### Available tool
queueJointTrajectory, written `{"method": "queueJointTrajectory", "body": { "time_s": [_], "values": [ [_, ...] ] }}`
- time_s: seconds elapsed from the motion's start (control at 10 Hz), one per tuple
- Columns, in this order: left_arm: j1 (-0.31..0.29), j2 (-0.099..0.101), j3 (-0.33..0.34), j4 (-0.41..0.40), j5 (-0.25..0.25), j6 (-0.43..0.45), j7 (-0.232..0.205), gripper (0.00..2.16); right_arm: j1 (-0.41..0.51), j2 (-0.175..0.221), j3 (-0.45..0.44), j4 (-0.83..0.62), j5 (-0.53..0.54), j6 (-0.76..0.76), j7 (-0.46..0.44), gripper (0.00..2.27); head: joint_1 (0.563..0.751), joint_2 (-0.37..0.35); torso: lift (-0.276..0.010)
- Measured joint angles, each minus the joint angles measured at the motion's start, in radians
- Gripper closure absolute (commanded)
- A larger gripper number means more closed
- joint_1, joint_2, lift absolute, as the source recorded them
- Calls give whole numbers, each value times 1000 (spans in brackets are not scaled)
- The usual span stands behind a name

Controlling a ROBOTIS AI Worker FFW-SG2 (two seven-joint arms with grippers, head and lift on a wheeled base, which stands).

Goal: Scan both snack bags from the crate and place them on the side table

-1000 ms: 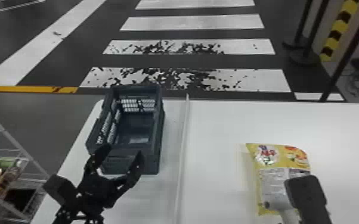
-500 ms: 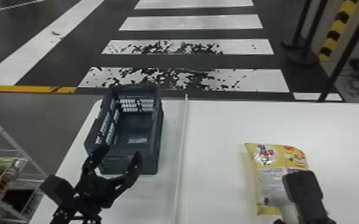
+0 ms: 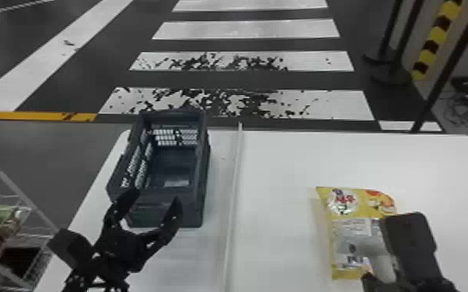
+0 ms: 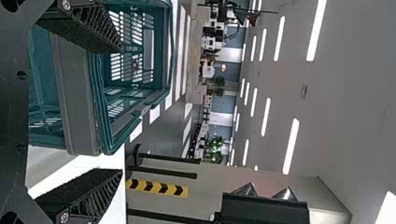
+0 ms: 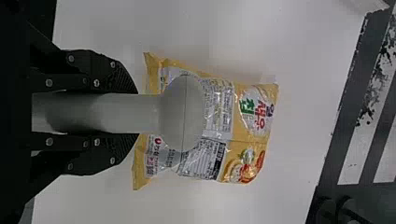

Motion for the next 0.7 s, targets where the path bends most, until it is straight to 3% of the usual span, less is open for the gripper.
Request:
{"method": "queueJointTrajectory", "body": {
  "time_s": [0.2,0.4,0.7],
  "values": [
    [0,-1,0,0,0,1,0,83,-5,0,-49,-23,8,0,1,2250,695,58,-95],
    [0,2,0,0,0,2,0,83,-23,-1,-168,-23,-24,0,29,2250,695,7,-95],
    [-1,4,0,-1,-1,5,-1,83,-38,-39,-383,23,-171,-21,35,2250,695,-98,-95]
  ]
}}
